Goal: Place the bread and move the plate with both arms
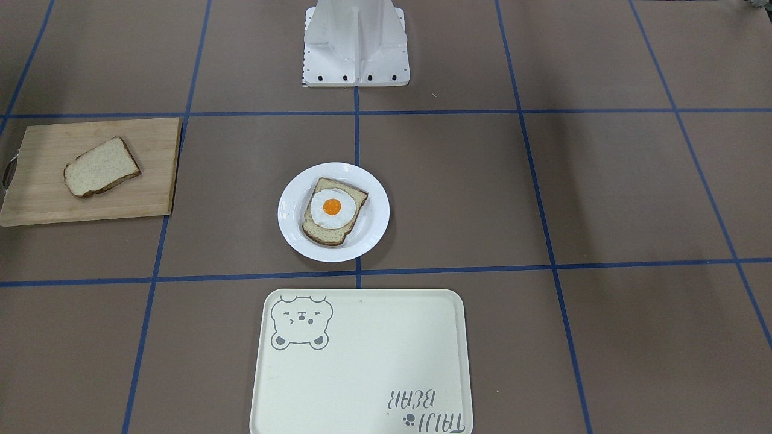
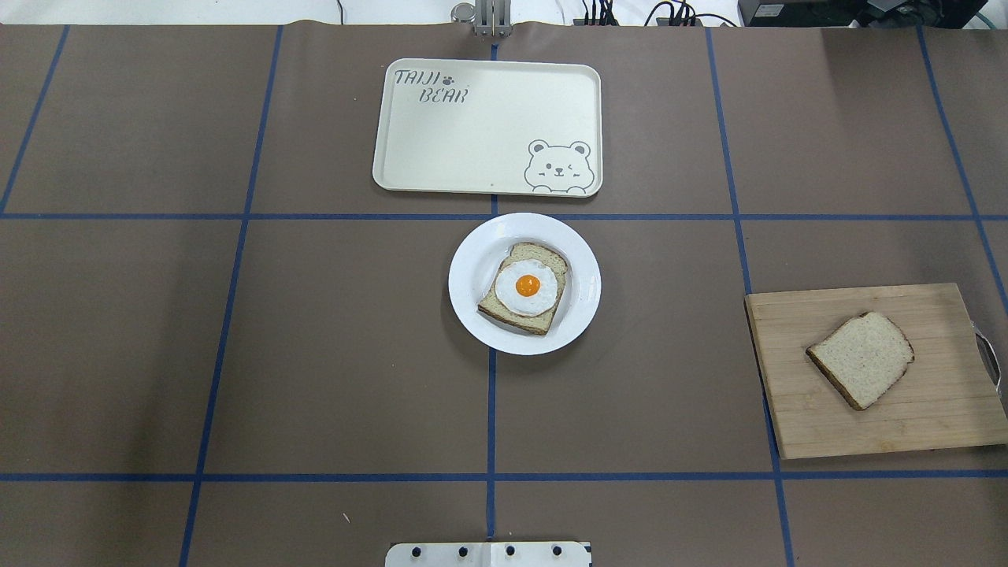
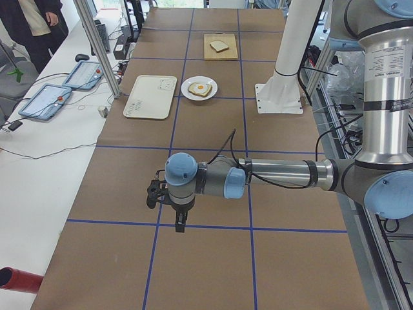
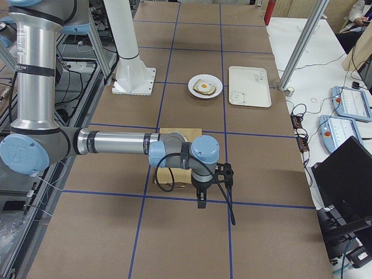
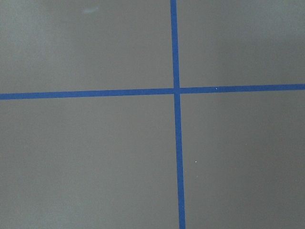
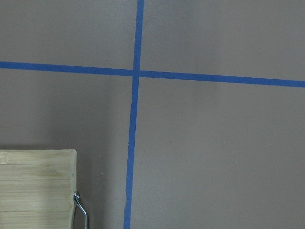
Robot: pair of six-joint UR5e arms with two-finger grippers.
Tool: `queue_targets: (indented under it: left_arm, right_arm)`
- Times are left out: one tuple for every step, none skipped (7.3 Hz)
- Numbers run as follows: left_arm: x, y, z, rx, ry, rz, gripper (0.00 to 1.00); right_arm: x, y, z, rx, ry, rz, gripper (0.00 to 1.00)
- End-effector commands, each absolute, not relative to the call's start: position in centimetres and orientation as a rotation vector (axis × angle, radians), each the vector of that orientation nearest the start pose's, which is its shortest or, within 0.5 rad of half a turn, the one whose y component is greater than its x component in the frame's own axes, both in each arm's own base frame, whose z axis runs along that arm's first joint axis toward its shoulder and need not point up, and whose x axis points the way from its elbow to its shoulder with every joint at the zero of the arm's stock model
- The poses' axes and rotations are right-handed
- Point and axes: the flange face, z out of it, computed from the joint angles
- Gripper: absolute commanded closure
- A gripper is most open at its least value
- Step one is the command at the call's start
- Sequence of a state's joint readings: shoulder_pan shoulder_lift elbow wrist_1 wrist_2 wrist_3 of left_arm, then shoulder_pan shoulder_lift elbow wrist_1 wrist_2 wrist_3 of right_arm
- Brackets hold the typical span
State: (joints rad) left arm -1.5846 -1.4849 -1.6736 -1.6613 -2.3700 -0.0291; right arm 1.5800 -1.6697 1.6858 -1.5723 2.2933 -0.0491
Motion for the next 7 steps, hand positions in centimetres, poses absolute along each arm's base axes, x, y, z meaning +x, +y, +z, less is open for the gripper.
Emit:
queue_targets:
  left_arm:
    - [-6.8,-46.2,63.3,0.106,0.799,0.008,0.02]
    - [-6.8,-46.2,62.9,0.115,0.799,0.012,0.02]
    - [-6.8,-46.1,61.9,0.134,0.799,0.02,0.02]
    - [-6.8,-46.2,61.3,0.144,0.797,0.024,0.02]
    - [-6.8,-46.4,59.5,0.179,0.8,0.036,0.02]
    - [-7.0,-47.1,57.5,0.222,0.802,0.047,0.02]
    - [-7.3,-48.3,55.6,0.272,0.799,0.064,0.02]
  right_arm:
    - [7.2,-45.1,65.2,0.035,-0.722,-0.042,0.0]
    - [7.2,-45.2,64.9,0.041,-0.72,-0.044,0.0]
    - [7.2,-45.5,64.0,0.061,-0.718,-0.054,0.0]
    - [7.2,-45.7,63.6,0.069,-0.718,-0.056,0.0]
    - [7.1,-46.2,62.1,0.1,-0.717,-0.065,0.0]
    - [7.1,-47.5,59.2,0.213,-0.717,-0.104,0.0]
    - [7.1,-48.3,58.2,0.338,-0.715,-0.149,0.0]
